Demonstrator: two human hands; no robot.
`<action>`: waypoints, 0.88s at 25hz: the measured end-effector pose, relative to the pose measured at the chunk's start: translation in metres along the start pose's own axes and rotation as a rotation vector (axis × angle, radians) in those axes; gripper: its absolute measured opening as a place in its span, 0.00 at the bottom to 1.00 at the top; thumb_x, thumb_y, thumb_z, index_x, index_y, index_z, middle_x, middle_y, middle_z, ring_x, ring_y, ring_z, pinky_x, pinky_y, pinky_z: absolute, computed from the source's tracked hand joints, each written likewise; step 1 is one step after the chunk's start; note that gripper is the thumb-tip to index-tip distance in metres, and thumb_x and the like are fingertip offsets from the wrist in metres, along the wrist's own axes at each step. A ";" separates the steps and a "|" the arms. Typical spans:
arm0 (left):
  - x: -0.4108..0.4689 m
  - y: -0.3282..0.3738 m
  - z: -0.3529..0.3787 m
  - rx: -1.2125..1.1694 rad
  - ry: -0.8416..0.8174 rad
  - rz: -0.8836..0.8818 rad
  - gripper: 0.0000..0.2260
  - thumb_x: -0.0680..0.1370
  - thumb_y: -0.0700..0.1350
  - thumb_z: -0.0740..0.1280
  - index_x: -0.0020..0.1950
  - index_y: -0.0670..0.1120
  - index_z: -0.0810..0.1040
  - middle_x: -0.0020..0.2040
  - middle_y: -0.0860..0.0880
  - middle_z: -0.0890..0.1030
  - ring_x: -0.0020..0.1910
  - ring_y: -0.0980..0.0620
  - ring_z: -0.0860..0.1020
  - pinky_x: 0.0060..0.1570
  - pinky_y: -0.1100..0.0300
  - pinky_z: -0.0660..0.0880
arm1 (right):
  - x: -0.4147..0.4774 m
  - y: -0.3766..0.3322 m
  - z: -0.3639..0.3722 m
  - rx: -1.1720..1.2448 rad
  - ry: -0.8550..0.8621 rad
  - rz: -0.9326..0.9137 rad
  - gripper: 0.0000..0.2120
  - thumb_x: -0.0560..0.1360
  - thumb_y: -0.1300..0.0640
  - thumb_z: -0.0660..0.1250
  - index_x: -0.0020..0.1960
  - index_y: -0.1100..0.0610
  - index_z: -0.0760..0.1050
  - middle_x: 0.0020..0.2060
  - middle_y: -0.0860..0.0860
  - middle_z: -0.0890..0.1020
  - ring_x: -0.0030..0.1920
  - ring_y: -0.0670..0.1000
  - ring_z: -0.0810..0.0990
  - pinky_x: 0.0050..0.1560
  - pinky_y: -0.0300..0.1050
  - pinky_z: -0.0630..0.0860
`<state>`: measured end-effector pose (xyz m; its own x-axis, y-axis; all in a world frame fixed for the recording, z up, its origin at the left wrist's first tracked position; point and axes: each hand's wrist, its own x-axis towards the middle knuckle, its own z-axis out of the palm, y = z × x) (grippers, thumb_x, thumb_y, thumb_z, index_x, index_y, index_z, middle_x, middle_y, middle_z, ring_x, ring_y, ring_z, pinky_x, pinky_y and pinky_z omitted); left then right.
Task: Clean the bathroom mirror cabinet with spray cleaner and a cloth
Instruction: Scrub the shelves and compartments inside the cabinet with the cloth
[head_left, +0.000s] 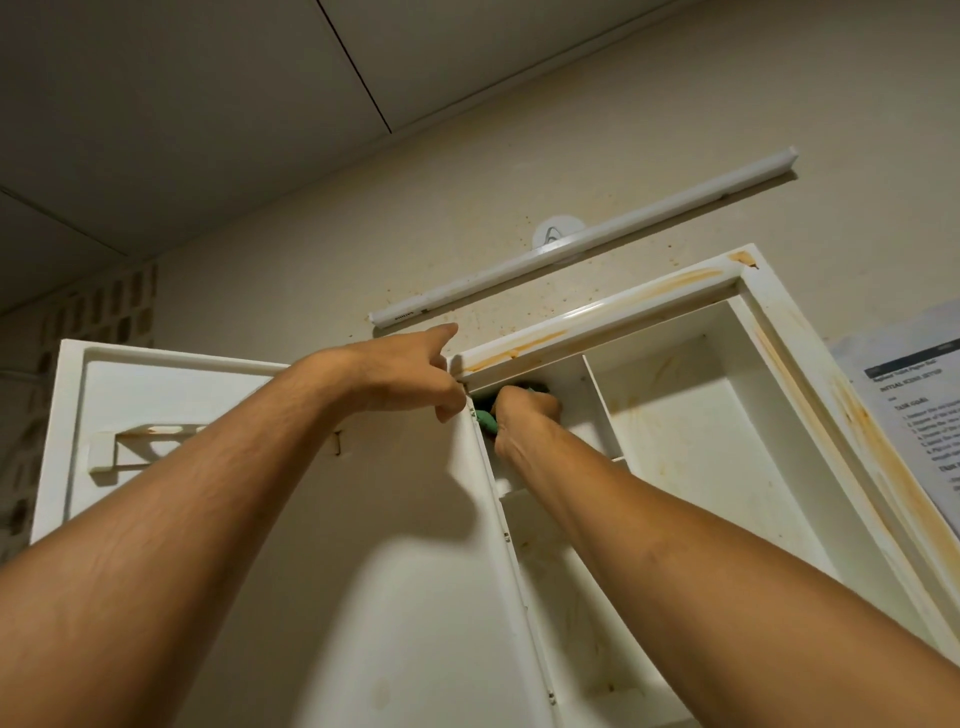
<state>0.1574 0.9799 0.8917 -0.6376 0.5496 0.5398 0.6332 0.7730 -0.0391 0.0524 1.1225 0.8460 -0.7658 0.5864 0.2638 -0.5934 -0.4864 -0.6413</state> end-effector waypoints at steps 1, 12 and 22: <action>0.000 0.000 0.000 0.002 0.000 0.001 0.45 0.76 0.41 0.70 0.85 0.52 0.45 0.80 0.45 0.65 0.76 0.46 0.66 0.71 0.52 0.65 | 0.000 -0.002 -0.002 0.002 -0.044 0.018 0.21 0.69 0.75 0.62 0.61 0.65 0.75 0.52 0.61 0.83 0.47 0.61 0.85 0.42 0.56 0.86; 0.001 0.001 0.002 0.041 0.009 0.003 0.46 0.76 0.42 0.72 0.84 0.56 0.45 0.80 0.46 0.64 0.76 0.46 0.67 0.75 0.47 0.67 | -0.003 0.018 -0.006 -0.057 0.016 -0.213 0.24 0.69 0.74 0.67 0.62 0.59 0.72 0.56 0.56 0.82 0.55 0.59 0.83 0.60 0.56 0.81; 0.000 0.003 0.001 0.034 -0.010 -0.010 0.46 0.77 0.41 0.71 0.85 0.54 0.45 0.79 0.45 0.67 0.76 0.46 0.66 0.76 0.46 0.65 | -0.005 0.018 -0.015 -0.565 0.162 -0.424 0.19 0.74 0.60 0.73 0.62 0.57 0.71 0.55 0.54 0.83 0.54 0.59 0.83 0.46 0.46 0.73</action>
<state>0.1591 0.9824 0.8910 -0.6483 0.5444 0.5323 0.6113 0.7890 -0.0624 0.0492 1.1212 0.8226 -0.4258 0.7602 0.4908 -0.5790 0.1879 -0.7934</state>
